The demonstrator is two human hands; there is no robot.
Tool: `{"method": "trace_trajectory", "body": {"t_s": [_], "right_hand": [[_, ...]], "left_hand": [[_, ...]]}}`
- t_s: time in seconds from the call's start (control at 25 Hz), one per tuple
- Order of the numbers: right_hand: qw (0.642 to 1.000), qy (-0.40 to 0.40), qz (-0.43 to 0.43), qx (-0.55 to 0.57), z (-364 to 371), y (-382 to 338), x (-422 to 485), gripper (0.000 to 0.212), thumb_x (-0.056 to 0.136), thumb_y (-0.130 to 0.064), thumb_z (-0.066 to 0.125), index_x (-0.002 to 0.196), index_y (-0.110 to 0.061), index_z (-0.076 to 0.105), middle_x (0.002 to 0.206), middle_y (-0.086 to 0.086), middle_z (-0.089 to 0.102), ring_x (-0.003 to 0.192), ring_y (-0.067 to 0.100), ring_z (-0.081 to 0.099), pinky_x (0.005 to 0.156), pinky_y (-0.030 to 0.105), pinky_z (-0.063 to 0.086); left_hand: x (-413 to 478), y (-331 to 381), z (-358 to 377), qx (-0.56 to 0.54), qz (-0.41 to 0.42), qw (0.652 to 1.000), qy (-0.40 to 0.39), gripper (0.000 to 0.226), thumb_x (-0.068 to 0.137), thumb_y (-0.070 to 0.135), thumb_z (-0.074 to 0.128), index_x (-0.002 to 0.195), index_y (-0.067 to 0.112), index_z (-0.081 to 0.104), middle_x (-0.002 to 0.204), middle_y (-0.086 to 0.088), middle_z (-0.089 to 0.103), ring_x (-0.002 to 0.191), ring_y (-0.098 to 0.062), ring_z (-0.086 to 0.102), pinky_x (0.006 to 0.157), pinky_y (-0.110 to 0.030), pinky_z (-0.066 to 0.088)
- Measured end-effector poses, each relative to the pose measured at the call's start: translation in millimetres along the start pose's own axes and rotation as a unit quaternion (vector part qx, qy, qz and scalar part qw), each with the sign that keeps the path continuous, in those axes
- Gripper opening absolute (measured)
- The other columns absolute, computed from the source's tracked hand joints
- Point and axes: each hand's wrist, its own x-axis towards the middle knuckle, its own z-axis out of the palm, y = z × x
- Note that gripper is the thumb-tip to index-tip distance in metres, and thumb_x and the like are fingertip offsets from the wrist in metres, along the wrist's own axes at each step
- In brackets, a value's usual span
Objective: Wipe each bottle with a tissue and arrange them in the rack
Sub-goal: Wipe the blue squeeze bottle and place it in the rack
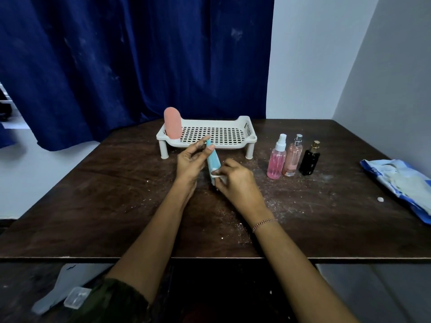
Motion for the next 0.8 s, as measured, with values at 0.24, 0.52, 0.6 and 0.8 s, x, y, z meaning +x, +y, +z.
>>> {"method": "trace_trajectory", "body": {"t_s": [0.24, 0.52, 0.6, 0.8], "right_hand": [[0.999, 0.022, -0.029, 0.0, -0.4, -2.0, 0.6, 0.013, 0.078, -0.003, 0.068, 0.091, 0.001, 0.069, 0.085, 0.009, 0.06, 0.074, 0.024, 0.061, 0.07, 0.033, 0.055], [0.999, 0.0, 0.048, 0.024, 3.4, 5.4, 0.7, 0.014, 0.076, -0.011, 0.071, 0.089, -0.007, 0.071, 0.087, 0.003, 0.061, 0.071, 0.02, 0.062, 0.069, 0.034, 0.054], [0.995, 0.016, 0.086, 0.044, 3.2, 8.8, 1.1, 0.014, 0.075, -0.011, 0.072, 0.089, -0.008, 0.072, 0.087, 0.0, 0.062, 0.071, 0.016, 0.061, 0.072, 0.031, 0.054], [0.993, 0.029, 0.095, 0.066, 5.0, 5.3, 1.8, 0.015, 0.077, -0.006, 0.068, 0.091, -0.007, 0.072, 0.091, 0.003, 0.064, 0.075, 0.016, 0.062, 0.076, 0.029, 0.053]], "left_hand": [[1.9, -1.7, -0.7, -0.006, -0.001, 1.0, -0.002, 0.038, 0.084, 0.006, 0.065, 0.121, 0.008, 0.06, 0.121, -0.004, 0.064, 0.119, -0.025, 0.056, 0.103, -0.045, 0.044], [1.4, -1.3, -2.0, -0.02, -0.017, 1.0, -0.011, 0.036, 0.088, 0.009, 0.059, 0.124, 0.013, 0.058, 0.104, 0.01, 0.069, 0.12, -0.026, 0.055, 0.1, -0.044, 0.046], [3.4, -2.1, -3.7, -0.028, -0.021, 0.999, -0.014, 0.036, 0.091, 0.009, 0.056, 0.127, 0.01, 0.054, 0.12, -0.003, 0.064, 0.12, -0.027, 0.055, 0.1, -0.044, 0.046], [4.6, -2.8, -3.7, -0.064, -0.021, 0.996, -0.055, 0.037, 0.097, 0.01, 0.043, 0.134, 0.004, 0.046, 0.123, -0.006, 0.057, 0.101, -0.019, 0.062, 0.088, -0.032, 0.052]]}}
